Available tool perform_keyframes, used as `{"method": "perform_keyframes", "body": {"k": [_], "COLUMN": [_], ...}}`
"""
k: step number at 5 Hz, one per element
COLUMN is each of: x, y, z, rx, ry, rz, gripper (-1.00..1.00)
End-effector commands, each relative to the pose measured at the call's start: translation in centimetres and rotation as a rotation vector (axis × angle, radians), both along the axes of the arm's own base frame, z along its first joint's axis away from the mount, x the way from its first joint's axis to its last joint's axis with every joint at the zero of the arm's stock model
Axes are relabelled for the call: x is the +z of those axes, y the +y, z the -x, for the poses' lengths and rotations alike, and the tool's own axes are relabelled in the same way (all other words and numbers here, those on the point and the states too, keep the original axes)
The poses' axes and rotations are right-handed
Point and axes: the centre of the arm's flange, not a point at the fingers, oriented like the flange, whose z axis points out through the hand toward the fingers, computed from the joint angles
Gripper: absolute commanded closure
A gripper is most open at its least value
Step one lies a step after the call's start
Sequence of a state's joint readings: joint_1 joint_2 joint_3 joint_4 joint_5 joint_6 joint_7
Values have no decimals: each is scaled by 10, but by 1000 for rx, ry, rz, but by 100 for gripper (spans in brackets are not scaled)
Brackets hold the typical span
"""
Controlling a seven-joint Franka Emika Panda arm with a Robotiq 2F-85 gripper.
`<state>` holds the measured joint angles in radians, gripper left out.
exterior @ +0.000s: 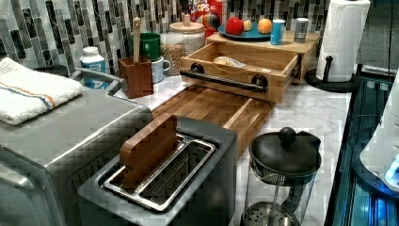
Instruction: Pick up the butter.
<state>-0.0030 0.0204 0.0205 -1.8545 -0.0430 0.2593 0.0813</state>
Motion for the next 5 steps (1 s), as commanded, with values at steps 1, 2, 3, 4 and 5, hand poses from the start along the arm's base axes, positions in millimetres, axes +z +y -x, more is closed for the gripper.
{"method": "perform_keyframes", "body": {"k": [1,2,3,4,5], "x": [0,0,-14,-25,-35], "y": [0,0,-26,-65,-88], "z": [0,0,13,24,31], "rx": [-2,-2,1,-3,7], "ry": [-4,-4,-46,-68,-98], "rz": [1,1,11,-55,-54], "gripper": [100,100,100,100,100]}}
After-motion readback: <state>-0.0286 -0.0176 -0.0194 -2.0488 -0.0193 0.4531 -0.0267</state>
